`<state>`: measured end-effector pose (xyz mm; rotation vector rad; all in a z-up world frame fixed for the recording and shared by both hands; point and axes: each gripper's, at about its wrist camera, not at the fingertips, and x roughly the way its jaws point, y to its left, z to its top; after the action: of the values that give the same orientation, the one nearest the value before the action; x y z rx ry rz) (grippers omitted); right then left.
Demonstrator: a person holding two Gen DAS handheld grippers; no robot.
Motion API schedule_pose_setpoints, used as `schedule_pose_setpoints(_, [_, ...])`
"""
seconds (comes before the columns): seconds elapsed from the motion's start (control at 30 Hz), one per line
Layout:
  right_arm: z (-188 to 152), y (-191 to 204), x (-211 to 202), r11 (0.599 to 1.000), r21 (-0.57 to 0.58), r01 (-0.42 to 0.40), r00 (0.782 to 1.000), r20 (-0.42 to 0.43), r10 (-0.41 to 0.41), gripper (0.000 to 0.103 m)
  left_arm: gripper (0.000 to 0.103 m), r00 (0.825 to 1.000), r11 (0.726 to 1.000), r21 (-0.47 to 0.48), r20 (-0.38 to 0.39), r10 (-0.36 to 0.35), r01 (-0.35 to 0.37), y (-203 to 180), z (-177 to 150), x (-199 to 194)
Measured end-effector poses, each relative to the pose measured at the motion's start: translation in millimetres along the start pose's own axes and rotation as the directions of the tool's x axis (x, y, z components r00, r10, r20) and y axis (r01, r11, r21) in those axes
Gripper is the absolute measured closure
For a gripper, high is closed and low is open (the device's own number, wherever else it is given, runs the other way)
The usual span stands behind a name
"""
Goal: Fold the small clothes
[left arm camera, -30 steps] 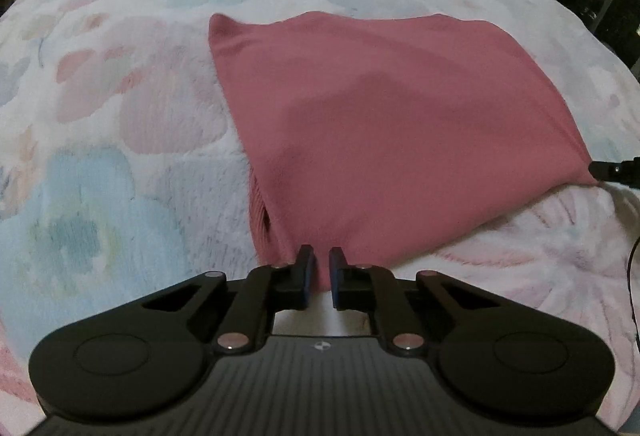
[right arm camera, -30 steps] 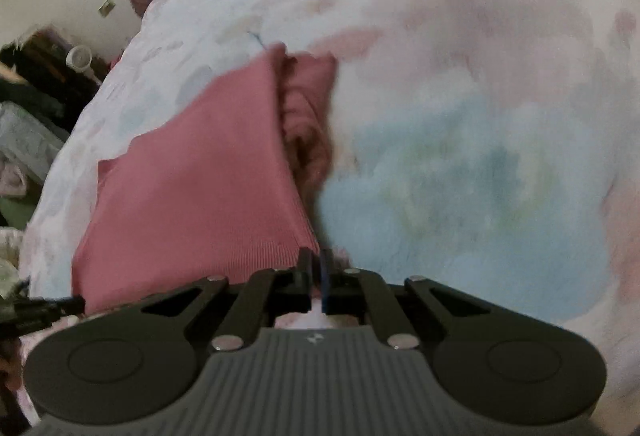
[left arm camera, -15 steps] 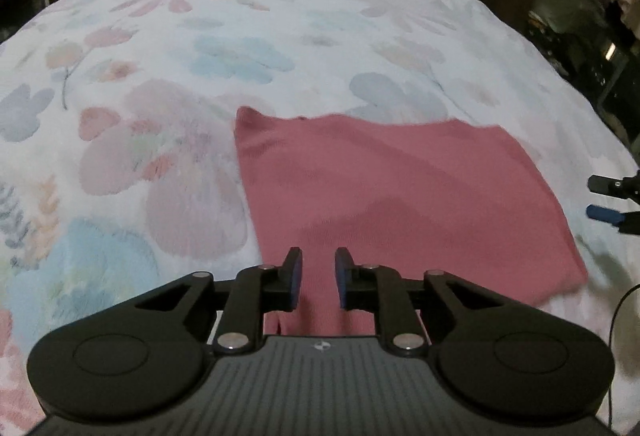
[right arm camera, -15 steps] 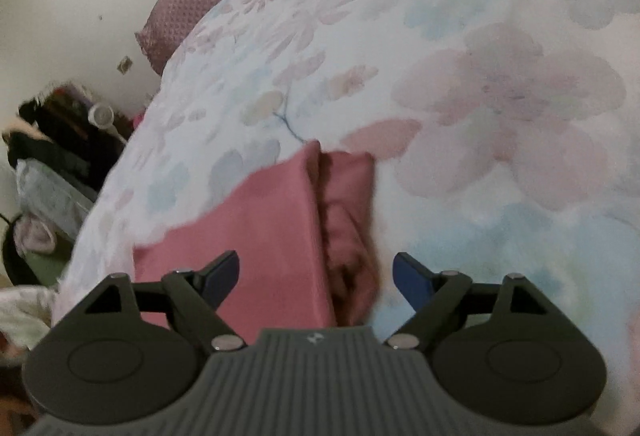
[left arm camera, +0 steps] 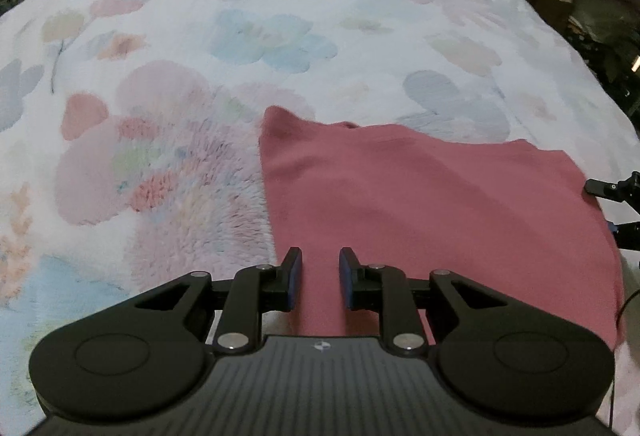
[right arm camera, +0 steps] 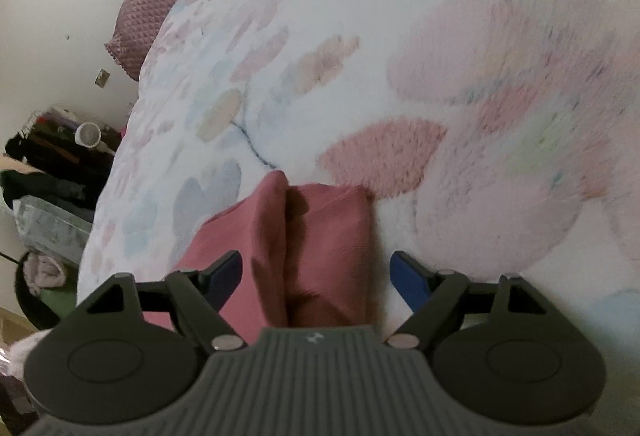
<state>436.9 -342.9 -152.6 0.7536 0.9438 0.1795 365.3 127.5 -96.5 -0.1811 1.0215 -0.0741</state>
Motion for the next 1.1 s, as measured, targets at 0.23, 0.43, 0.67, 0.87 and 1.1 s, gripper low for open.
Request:
schedule_pose_setpoints(0.23, [3,-10,11,0.996,0.053,-0.076,0.997,0.008,0.076,0.091,0.078,1.000,1.000,-0.017,-0.008,-0.007,0.007,4,-5,11])
schedule_pose_setpoints(0.43, [2,35,-18,0.993,-0.064,-0.104,0.992,0.061,0.108,0.097,0.078,1.000,0.999,-0.021,0.007,-0.024,0.024,8,-6,8])
schedule_pose_setpoints(0.67, [-11,138,-32,0.967,-0.206,-0.150,0.986,0.041,0.162,0.097,0.078,0.998,0.998,-0.041,0.036,-0.054,0.055,18,-9,-4])
schedule_pose_setpoints(0.87, [-41,223,-1,0.943,-0.261,-0.205,0.979,-0.074,0.192,0.098,0.069,0.997,0.996,-0.051,-0.004,-0.073,0.073,33,-6,-9])
schedule_pose_setpoints(1.1, [-97,295,66,0.916,-0.360,-0.179,0.977,-0.179,0.121,0.098,0.065,0.996,0.994,-0.070,-0.011,-0.091,0.090,54,-5,-15])
